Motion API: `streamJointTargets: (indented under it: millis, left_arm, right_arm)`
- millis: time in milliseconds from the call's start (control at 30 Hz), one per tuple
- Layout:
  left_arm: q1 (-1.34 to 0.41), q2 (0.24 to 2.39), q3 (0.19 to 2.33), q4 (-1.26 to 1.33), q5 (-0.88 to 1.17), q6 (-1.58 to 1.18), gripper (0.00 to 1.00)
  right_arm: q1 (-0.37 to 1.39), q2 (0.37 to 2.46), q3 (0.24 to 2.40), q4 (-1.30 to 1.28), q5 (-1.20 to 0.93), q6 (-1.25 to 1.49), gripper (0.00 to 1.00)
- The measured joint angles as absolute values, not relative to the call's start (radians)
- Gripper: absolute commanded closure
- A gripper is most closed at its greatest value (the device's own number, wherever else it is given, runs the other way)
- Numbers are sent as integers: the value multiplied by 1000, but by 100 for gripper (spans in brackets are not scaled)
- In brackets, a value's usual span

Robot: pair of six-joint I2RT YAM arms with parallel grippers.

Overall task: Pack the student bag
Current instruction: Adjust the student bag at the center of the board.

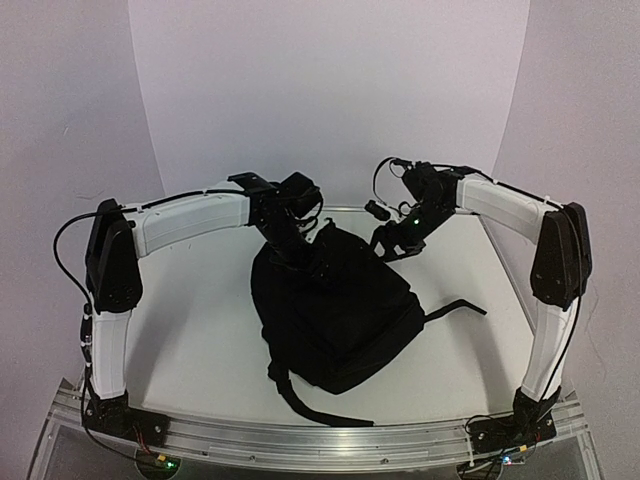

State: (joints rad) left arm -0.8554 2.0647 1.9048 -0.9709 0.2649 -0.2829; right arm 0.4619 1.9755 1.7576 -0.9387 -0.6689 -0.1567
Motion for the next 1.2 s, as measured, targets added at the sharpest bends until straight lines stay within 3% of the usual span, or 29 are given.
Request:
streamJointTargets:
  millis: [133, 300, 467, 767, 1200]
  left_arm:
    - [-871, 2072, 1922, -1006, 262, -257, 35]
    - [-875, 2141, 2035, -1063, 191, -238, 53]
    - [-875, 2175, 2063, -1100, 104, -235, 62]
    - [-876, 2176, 2063, -1121, -19, -257, 99]
    - [-869, 2088, 2023, -1045, 67, -192, 100]
  right_arm:
    - [462, 1975, 1703, -929, -665, -167, 19]
    - [462, 1975, 1662, -909, -666, -179, 21]
    - [462, 1975, 1646, -897, -662, -184, 23]
    - [462, 1975, 1618, -878, -649, -191, 27]
    - [483, 1972, 1592, -895, -814, -108, 35]
